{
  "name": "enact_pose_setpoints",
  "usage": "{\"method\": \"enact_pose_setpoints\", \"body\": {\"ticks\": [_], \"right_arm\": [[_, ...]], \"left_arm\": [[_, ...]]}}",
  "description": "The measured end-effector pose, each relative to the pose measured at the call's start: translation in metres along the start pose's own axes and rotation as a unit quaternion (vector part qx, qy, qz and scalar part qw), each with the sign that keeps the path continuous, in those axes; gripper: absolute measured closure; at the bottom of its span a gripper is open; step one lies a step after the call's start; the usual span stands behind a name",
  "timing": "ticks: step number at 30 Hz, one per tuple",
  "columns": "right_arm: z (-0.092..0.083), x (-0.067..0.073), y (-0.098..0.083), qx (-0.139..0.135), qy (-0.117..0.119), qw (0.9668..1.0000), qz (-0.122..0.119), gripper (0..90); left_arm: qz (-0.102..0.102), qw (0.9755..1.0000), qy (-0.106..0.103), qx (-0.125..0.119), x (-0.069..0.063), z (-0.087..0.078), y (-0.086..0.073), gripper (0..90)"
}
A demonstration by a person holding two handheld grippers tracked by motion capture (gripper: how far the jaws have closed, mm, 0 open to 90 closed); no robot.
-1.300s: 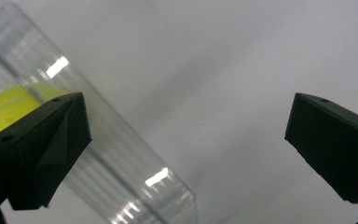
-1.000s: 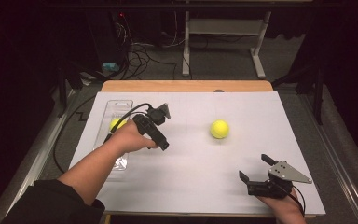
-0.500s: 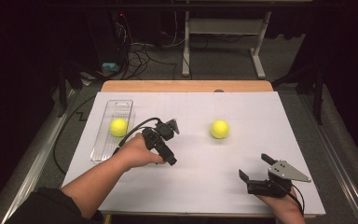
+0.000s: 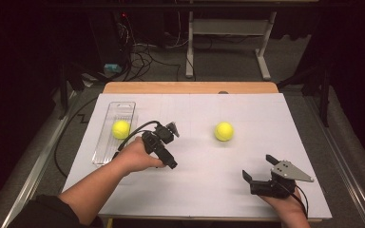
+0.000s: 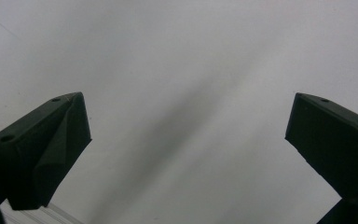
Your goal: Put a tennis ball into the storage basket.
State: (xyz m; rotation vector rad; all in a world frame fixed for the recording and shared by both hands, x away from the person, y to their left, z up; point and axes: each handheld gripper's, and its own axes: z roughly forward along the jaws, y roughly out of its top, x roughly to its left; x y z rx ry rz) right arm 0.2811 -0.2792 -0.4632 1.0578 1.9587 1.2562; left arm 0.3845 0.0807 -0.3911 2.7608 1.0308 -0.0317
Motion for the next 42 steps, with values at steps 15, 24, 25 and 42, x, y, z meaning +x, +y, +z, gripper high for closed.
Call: {"method": "enact_pose_setpoints", "body": {"ticks": [15, 24, 25, 42], "right_arm": [[0.063, -0.002, 0.035, 0.049, -0.004, 0.9988, -0.007, 0.0], [0.1, -0.008, 0.051, 0.072, -0.001, 0.9974, 0.007, 0.0], [0.104, -0.008, 0.053, 0.074, -0.001, 0.9972, 0.007, 0.0], [0.154, -0.01, 0.066, 0.116, -0.003, 0.9929, 0.024, 11.1]], "left_arm": [[0.0, 1.0, -0.005, 0.005, 0.0, 0.001, -0.005, 1.0], [0.009, 0.9999, -0.009, 0.009, -0.002, 0.002, -0.005, 1.1], [0.009, 0.9999, -0.009, 0.01, -0.002, 0.002, -0.005, 1.1], [0.018, 0.9996, -0.014, 0.015, -0.005, 0.003, -0.004, 1.1]]}}
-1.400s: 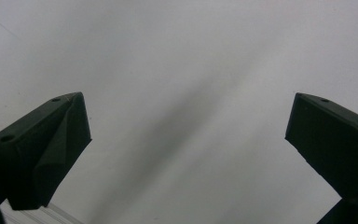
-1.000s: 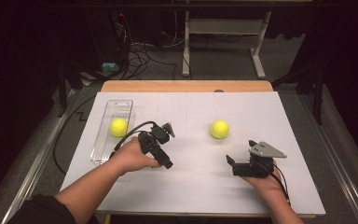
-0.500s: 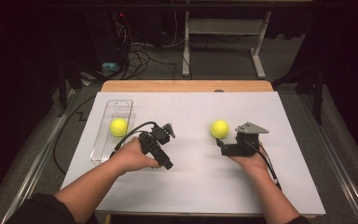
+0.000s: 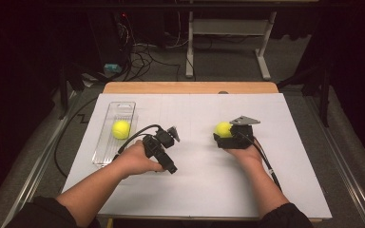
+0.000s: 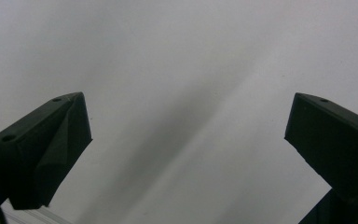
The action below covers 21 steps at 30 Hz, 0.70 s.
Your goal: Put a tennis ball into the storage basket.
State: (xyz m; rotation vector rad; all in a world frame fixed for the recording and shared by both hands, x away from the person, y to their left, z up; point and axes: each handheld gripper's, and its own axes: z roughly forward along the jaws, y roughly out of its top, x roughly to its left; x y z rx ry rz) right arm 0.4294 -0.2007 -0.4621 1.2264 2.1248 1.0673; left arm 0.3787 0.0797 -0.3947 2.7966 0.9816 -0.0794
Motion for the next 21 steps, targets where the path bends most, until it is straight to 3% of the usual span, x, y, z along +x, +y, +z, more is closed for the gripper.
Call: {"method": "enact_pose_setpoints", "body": {"ticks": [6, 8, 13, 16, 21], "right_arm": [[0.004, -0.007, -0.002, 0.013, 0.011, 0.9998, 0.012, 19.3], [0.003, -0.006, -0.002, 0.011, 0.018, 0.9997, 0.009, 25.4], [0.003, -0.003, 0.001, 0.015, 0.011, 0.9998, -0.007, 27.1], [-0.001, 0.0, 0.001, 0.012, 0.001, 0.9998, -0.019, 27.4], [-0.021, 0.004, -0.002, -0.018, 0.009, 0.9994, -0.027, 27.7]], "left_arm": [[-0.001, 1.0, 0.001, 0.001, 0.0, 0.001, 0.0, 1.1], [0.002, 1.0, 0.001, 0.003, 0.0, 0.001, 0.001, 1.1], [-0.001, 1.0, 0.001, 0.002, 0.0, 0.002, 0.001, 1.1], [0.0, 1.0, -0.001, 0.003, -0.001, 0.002, 0.001, 1.1], [0.001, 1.0, 0.001, 0.003, 0.0, 0.001, 0.001, 1.1]]}}
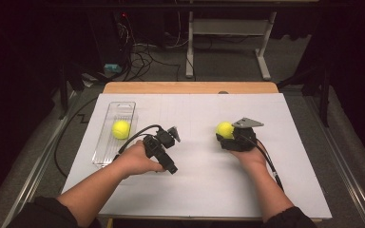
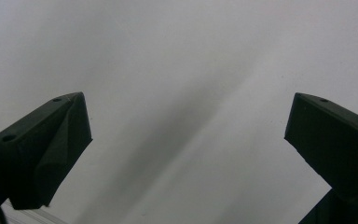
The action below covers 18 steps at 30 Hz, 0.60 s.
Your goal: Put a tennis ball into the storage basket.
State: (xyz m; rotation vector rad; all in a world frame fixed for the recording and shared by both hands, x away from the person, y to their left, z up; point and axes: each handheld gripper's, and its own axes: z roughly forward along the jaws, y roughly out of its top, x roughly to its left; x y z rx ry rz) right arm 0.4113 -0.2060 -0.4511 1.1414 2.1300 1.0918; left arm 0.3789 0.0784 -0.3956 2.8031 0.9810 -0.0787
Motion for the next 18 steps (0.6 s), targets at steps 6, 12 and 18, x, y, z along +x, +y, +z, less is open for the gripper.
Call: {"method": "enact_pose_setpoints", "body": {"ticks": [6, 12, 18], "right_arm": [[-0.025, 0.007, -0.01, -0.021, 0.005, 0.9997, -0.012, 27.8], [-0.044, 0.011, -0.027, -0.03, 0.007, 0.9995, -0.01, 27.9], [-0.06, 0.014, -0.045, -0.037, 0.009, 0.9992, -0.008, 27.9]], "left_arm": [[-0.001, 1.0, 0.001, 0.001, -0.002, 0.0, 0.0, 1.2], [0.0, 1.0, 0.0, 0.002, -0.003, 0.0, 0.001, 1.1], [0.002, 1.0, -0.001, 0.004, -0.004, 0.0, 0.003, 1.1]]}}
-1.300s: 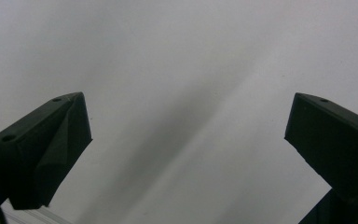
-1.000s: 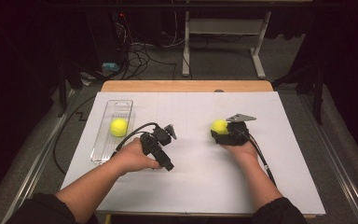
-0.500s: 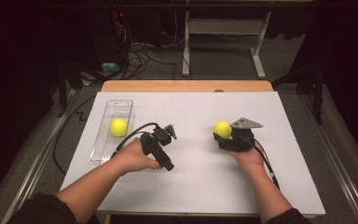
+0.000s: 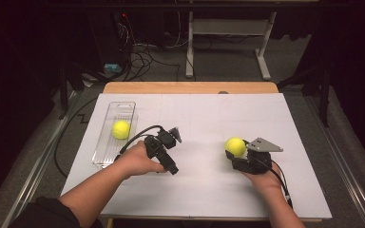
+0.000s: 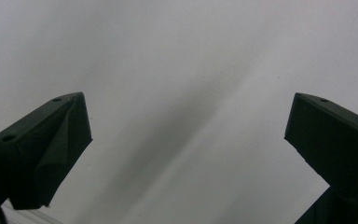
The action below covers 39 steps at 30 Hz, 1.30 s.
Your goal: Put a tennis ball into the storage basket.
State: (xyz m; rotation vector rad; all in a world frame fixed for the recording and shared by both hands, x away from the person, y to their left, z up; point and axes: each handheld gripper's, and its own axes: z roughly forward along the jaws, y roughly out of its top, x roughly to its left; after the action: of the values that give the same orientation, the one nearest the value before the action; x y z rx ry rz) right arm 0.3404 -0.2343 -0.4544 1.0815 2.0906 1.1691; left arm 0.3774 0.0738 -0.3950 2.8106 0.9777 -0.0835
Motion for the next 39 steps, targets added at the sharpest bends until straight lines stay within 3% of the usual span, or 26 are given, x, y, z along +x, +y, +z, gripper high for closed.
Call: {"method": "enact_pose_setpoints", "body": {"ticks": [4, 7, 18, 39], "right_arm": [[-0.012, 0.002, -0.011, -0.01, 0.003, 0.9999, 0.007, 27.9], [-0.016, 0.003, -0.018, -0.001, 0.003, 1.0, 0.002, 27.9], [-0.018, 0.006, -0.024, 0.0, 0.009, 1.0, 0.004, 27.9], [0.002, 0.064, -0.012, -0.011, 0.086, 0.9955, -0.036, 28.2]], "left_arm": [[0.001, 1.0, 0.002, 0.002, -0.001, 0.0, 0.0, 1.2], [0.001, 1.0, 0.001, 0.001, -0.002, -0.001, 0.0, 1.1], [-0.001, 1.0, 0.0, -0.007, -0.003, -0.008, 0.0, 0.5], [0.006, 0.9998, 0.003, -0.017, -0.01, -0.022, 0.003, 0.5]]}}
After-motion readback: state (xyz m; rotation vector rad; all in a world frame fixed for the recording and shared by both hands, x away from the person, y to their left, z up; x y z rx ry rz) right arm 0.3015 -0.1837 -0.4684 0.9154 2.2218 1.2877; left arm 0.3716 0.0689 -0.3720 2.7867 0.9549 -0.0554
